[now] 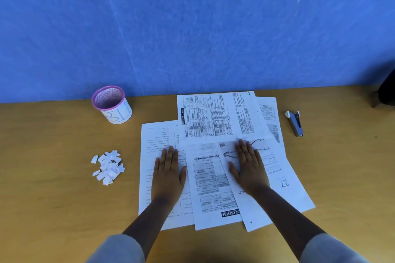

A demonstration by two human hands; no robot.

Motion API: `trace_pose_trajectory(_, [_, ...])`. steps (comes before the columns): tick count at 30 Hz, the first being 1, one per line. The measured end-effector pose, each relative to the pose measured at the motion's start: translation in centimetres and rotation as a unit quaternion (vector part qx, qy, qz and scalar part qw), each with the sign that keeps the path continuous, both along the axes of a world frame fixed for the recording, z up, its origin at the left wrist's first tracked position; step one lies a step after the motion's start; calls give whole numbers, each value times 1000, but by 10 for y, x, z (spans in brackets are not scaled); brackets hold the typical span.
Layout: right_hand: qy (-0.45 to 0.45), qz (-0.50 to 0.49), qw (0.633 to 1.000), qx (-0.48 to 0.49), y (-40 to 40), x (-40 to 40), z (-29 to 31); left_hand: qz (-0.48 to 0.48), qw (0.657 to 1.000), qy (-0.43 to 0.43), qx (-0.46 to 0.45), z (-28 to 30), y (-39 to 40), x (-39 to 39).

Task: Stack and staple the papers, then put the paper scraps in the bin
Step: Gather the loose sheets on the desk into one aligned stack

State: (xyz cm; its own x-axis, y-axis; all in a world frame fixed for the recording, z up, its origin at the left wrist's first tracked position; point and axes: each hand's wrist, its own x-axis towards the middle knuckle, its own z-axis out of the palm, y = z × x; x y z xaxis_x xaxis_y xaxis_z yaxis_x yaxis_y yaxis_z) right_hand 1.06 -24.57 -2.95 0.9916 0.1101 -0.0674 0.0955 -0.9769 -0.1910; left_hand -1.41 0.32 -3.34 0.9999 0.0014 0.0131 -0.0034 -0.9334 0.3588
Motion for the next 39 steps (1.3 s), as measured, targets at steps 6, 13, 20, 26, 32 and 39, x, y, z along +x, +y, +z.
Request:
trace_pose_trajectory(6, [5, -2, 1000, 5, 0, 1, 0, 4, 1000, -8, -9, 2, 0, 0])
trace_pose_trajectory(13, [12, -10, 999, 33, 1, 2, 6, 4, 1000, -7, -12, 4, 0, -2])
trace_pose_trajectory(20, [1, -15, 1000, -4, 11, 22, 28, 3, 1000, -19, 0, 7, -1, -2])
trace_pose_trajectory(26, [51, -62, 996, 32, 23, 56, 42, -1, 1000, -5, -8, 6, 0, -3])
trace_pose_trajectory(32, [105, -126, 986, 14, 25, 73, 41, 1, 1000, -14, 4, 12, 0, -3])
trace_pose_trajectory(39, [68, -125, 990, 18, 28, 66, 31, -1, 1000, -26, 10, 5, 0, -2])
